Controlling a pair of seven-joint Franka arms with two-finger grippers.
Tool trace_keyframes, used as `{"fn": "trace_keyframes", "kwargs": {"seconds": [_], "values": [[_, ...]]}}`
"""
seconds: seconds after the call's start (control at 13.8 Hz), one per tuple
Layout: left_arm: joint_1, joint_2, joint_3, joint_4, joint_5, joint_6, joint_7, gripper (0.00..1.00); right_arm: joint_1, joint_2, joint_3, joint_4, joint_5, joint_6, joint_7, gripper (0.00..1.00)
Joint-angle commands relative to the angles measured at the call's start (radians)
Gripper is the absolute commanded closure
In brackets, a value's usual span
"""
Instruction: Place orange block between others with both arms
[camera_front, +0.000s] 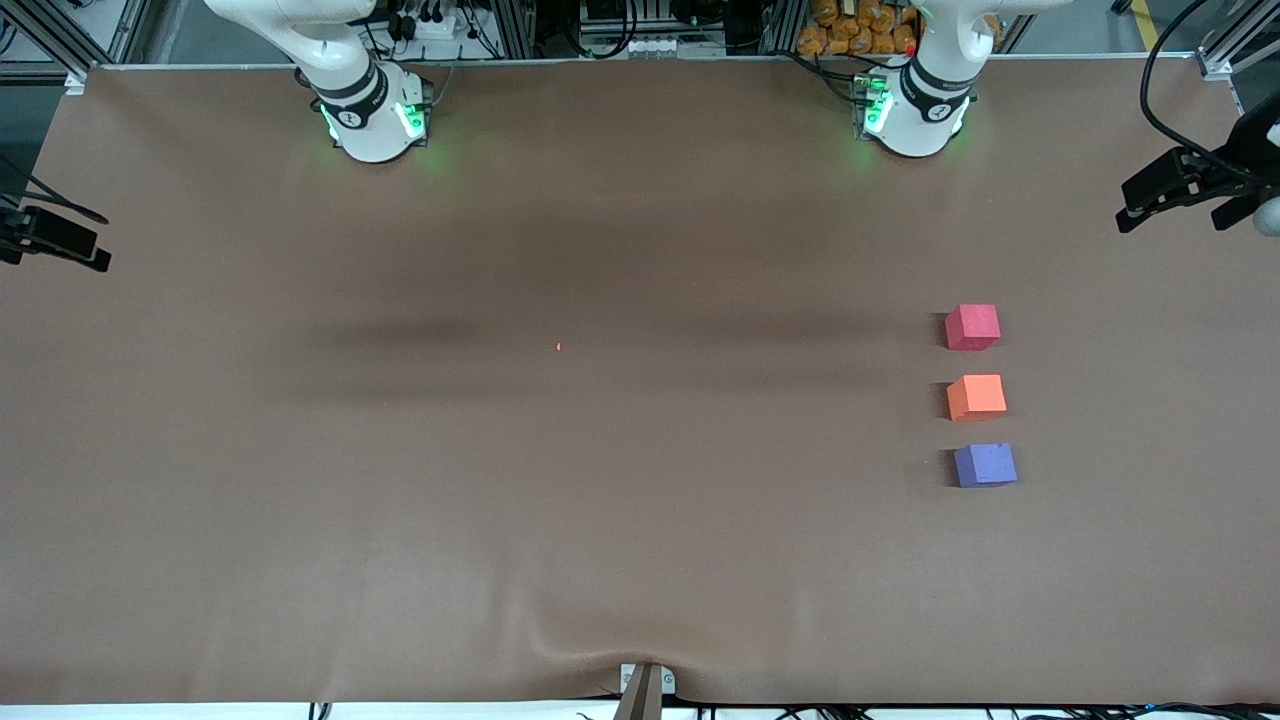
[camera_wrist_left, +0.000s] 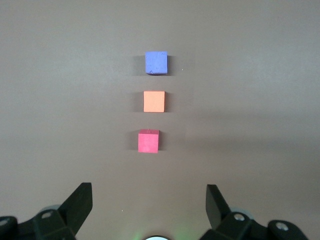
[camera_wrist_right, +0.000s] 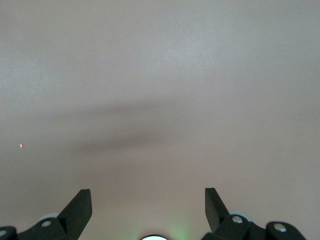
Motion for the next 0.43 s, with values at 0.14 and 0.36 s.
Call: {"fn": "trace_keyframes", "kwargs": {"seconds": [0.14,0.36], "values": [[0.014,-0.01,-0.016,0.009,-0.004,-0.025,-0.007,0.0,0.011,-0.006,-0.003,-0.012,-0.009,0.004,0.017,0.0],[0.011,-0.01,-0.022,0.007,-0.004,-0.027,-0.007,0.0,0.011,-0.006,-0.003,-0.014,-0.009,0.006,0.017,0.0]]}}
